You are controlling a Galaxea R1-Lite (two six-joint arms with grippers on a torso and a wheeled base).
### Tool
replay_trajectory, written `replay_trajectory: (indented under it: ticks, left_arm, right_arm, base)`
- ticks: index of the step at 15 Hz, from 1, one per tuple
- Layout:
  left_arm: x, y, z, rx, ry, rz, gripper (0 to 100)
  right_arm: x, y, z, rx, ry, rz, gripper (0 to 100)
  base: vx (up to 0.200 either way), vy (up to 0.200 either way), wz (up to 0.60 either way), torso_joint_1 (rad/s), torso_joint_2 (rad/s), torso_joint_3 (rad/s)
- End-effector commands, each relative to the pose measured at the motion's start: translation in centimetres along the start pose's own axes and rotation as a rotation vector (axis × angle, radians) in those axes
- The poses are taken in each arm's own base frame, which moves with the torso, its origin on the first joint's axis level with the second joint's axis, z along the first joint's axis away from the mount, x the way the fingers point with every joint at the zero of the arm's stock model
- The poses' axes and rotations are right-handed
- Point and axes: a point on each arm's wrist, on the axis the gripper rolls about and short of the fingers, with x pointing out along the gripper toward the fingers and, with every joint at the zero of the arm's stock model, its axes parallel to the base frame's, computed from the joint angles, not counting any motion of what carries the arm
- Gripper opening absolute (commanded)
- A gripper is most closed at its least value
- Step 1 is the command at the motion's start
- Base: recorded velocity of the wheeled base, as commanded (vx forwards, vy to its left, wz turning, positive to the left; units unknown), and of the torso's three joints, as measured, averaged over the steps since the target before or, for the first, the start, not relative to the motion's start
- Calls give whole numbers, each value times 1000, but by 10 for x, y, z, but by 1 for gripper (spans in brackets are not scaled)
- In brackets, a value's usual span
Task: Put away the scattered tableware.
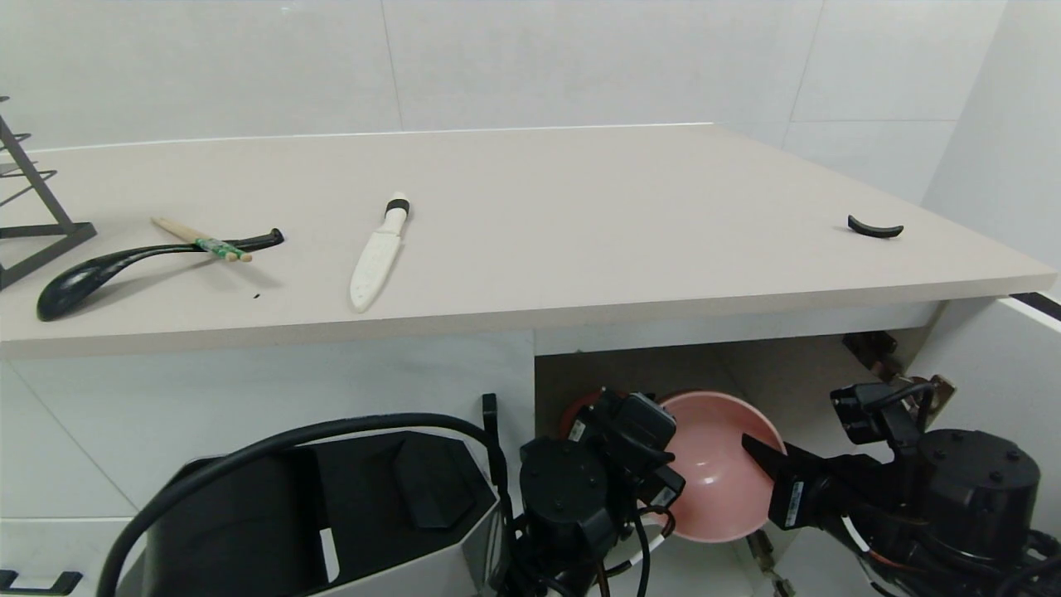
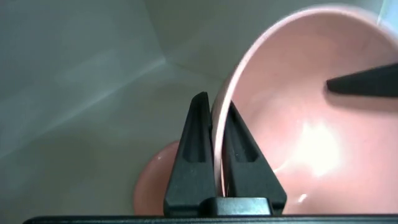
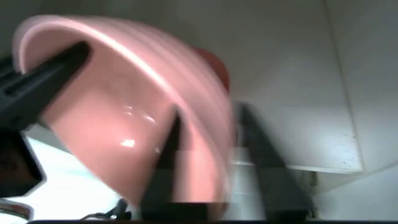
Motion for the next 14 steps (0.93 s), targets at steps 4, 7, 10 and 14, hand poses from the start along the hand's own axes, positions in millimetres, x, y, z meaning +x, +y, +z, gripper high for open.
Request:
replay_trajectory:
  ticks: [4,7,10,14]
  left_arm:
    - [0,-1,2,-3,-5,-3,100]
    - [-4,-1,4,9,-1,-9,100]
    - [-16,1,16,10,-1,-23,100]
    - [-43,-1,26,21,30,-68,100]
  right_arm:
    - [-2,9,0,-9,-5,49,0]
    - [1,-1,0,3,3,2,0]
    - [7,-9,-7,8,41,-40,0]
    - [9,-14,-9,13,53,-64,0]
  base:
    - [0,0,0,0,0,0]
    - [0,0,0,0,0,0]
    - [0,0,0,0,0,0]
    - [0,0,0,0,0,0]
